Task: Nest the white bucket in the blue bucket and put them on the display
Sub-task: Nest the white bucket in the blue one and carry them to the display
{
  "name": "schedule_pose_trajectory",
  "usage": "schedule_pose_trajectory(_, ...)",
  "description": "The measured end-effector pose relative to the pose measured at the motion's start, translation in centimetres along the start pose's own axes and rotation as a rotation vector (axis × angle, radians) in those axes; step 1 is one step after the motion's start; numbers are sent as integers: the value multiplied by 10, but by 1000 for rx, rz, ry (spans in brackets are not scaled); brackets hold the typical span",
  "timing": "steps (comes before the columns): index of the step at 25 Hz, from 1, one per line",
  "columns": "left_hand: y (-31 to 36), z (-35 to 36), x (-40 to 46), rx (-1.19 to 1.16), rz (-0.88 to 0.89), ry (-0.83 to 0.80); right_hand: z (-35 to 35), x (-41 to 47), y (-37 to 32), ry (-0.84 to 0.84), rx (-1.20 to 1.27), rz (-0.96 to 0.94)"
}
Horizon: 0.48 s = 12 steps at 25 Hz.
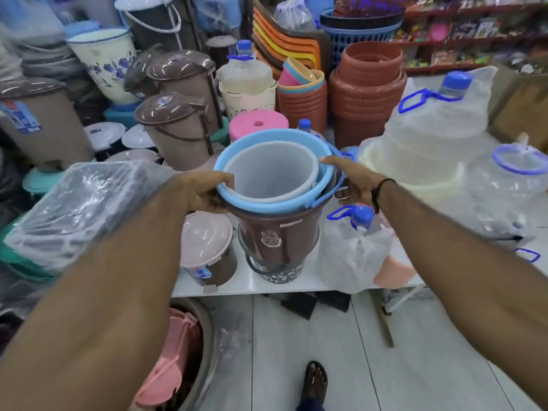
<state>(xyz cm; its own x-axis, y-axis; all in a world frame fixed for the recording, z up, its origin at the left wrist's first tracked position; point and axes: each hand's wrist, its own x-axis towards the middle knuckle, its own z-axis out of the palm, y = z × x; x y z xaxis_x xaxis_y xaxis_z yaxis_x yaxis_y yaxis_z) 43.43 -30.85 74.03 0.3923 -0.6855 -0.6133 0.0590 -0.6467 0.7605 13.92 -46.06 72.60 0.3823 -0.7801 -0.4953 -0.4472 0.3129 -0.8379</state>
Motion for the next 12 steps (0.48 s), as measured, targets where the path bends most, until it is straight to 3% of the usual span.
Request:
schedule_pose_trajectory(6, -47, 44, 110, 50, -166, 148, 25, 104, 54, -17, 9, 248)
schedule_pose_trajectory(12, -100, 47, 158, 203, -264, 122, 56, 162, 112, -24, -52, 475)
